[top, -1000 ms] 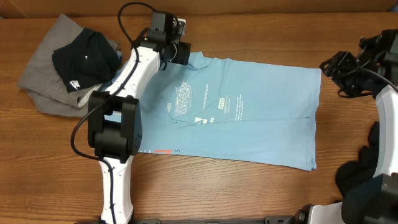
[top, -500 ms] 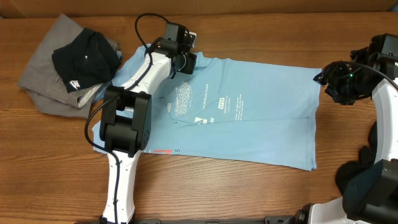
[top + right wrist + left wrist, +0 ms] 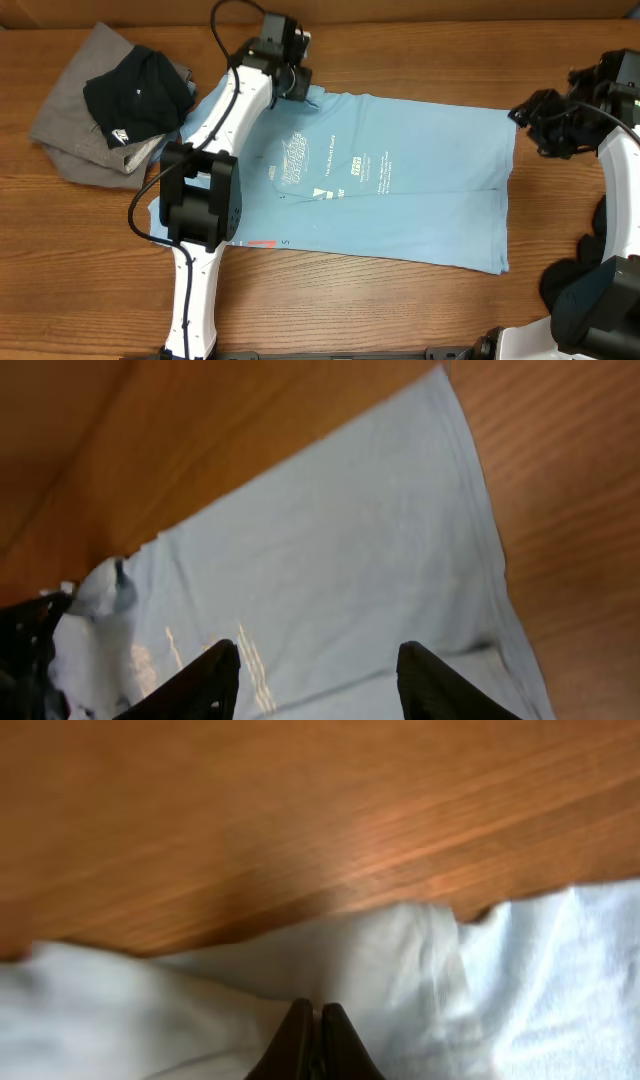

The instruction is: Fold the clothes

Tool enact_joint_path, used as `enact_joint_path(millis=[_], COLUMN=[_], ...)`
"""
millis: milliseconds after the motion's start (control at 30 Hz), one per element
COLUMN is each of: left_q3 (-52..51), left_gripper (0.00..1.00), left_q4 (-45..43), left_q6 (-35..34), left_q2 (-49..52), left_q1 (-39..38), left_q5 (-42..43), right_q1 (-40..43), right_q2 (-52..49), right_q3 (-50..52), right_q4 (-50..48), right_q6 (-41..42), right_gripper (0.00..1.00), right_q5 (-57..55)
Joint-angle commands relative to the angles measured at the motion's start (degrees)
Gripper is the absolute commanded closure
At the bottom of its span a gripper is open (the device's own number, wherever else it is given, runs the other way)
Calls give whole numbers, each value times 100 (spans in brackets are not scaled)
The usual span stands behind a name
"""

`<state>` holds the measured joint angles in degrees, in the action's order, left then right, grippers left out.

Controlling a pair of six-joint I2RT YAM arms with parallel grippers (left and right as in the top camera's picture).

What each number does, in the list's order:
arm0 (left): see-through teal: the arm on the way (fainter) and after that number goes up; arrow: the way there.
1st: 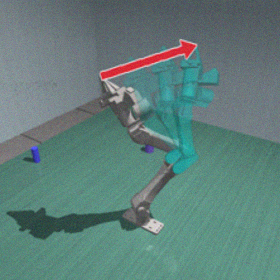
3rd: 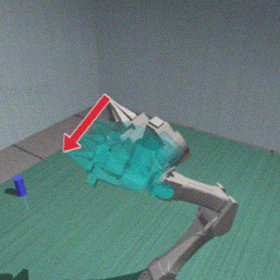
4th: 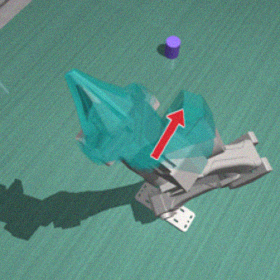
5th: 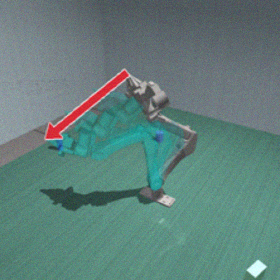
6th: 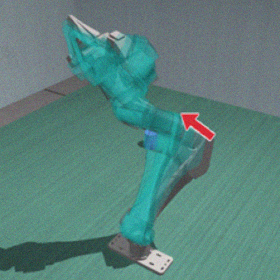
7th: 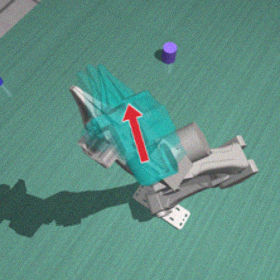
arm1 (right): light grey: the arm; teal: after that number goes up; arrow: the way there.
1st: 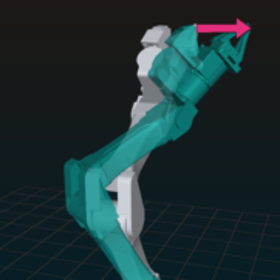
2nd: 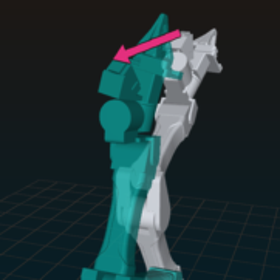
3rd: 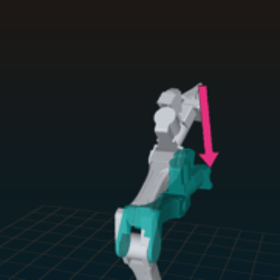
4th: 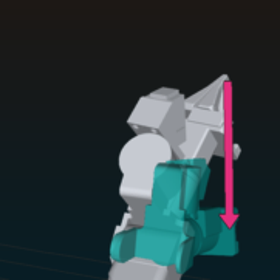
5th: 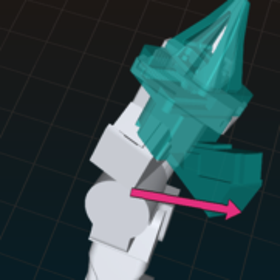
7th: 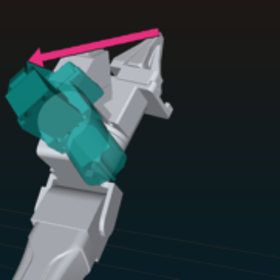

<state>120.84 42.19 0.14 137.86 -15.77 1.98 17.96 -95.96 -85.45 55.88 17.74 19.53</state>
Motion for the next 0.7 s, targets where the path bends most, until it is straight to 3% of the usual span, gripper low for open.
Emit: enact_joint_path(millis=[0, 267, 667], left_q3=[417, 1329, 1993], left_gripper=[96, 96, 96], left_q4=[225, 1143, 2208], left_q6=[13, 11, 9], left_q2=[22, 22, 22], left_q1=[22, 85, 72], left_q5=[-546, -658, -752], right_q1=[-33, -33, -33], right_q2=[-68, -802, -2463], right_q3=[-7, -7, -7], right_q4=[-474, -2181, -3029], right_q6=[-13, -212, -214], right_gripper=[46, 41, 41], right_q5=[-111, -282, -286])
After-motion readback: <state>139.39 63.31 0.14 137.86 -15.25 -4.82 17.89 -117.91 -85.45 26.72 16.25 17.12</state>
